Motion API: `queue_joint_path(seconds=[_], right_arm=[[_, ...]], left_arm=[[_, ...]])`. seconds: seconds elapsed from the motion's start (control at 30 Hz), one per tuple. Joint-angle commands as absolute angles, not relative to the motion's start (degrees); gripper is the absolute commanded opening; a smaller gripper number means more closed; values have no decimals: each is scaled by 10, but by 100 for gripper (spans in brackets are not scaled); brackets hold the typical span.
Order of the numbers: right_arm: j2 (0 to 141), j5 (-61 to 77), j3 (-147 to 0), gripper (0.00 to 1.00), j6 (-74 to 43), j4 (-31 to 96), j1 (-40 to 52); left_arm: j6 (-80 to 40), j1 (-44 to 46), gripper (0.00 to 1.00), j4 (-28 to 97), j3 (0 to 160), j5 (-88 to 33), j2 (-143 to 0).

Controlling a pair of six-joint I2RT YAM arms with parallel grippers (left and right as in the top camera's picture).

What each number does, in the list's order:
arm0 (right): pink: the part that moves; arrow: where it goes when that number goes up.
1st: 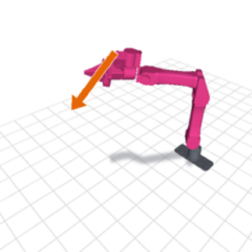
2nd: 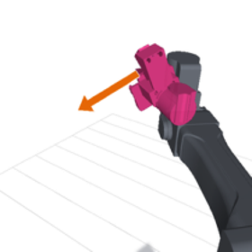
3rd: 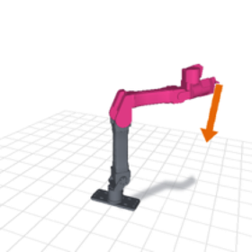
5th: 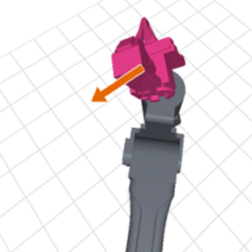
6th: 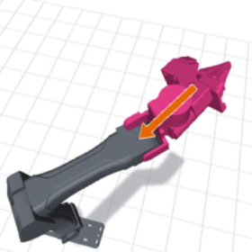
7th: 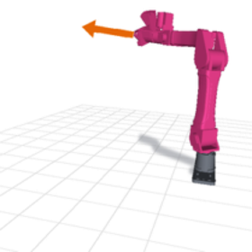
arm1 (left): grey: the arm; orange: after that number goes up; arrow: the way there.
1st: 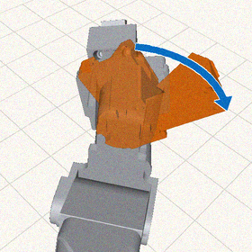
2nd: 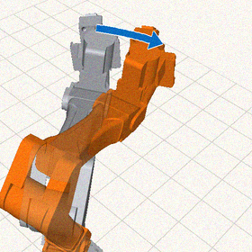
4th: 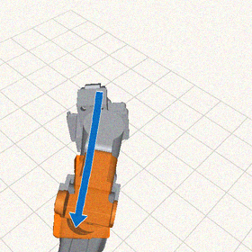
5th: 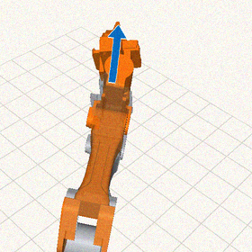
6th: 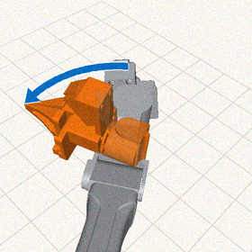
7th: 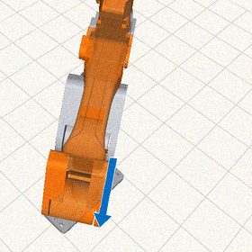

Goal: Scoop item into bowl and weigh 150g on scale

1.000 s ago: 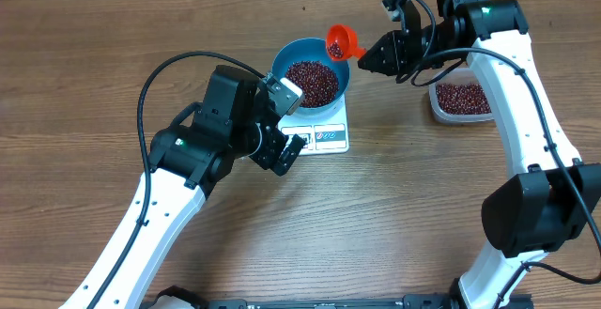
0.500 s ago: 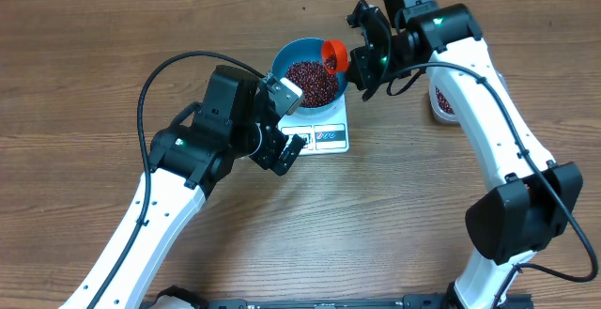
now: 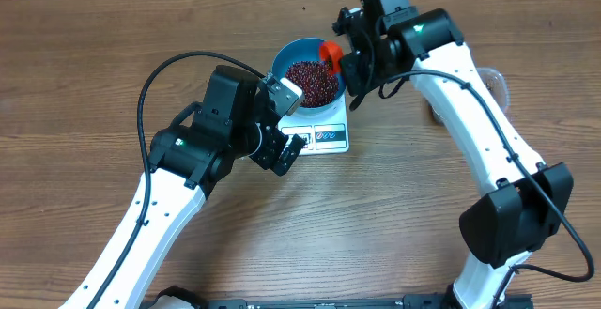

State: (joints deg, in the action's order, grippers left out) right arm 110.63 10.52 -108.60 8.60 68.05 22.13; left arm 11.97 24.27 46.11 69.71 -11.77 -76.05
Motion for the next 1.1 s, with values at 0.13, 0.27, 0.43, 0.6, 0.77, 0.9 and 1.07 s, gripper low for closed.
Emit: queue_joint_path(seconds=[0.13, 0.27, 0.43, 0.6, 0.77, 0.9, 1.07], right_arm=[[1087, 106, -1103, 4, 88, 676, 223], [1087, 126, -1103, 4, 88, 675, 218], [1087, 196, -1103, 4, 88, 676, 195], [1087, 298, -1103, 4, 88, 680, 142], [1087, 363, -1103, 4, 88, 695, 90], [1087, 375, -1103, 4, 88, 711, 68], [1087, 412, -1103, 4, 88, 720, 57]], left_arm=[[112, 244, 99, 461, 710, -118, -755], [112, 244, 100, 461, 710, -118, -755], [112, 244, 100, 461, 710, -118, -755], [112, 244, 100, 461, 710, -118, -755], [112, 244, 100, 461, 710, -118, -755], [112, 244, 100, 461, 710, -118, -755], [112, 244, 100, 461, 710, -118, -755]])
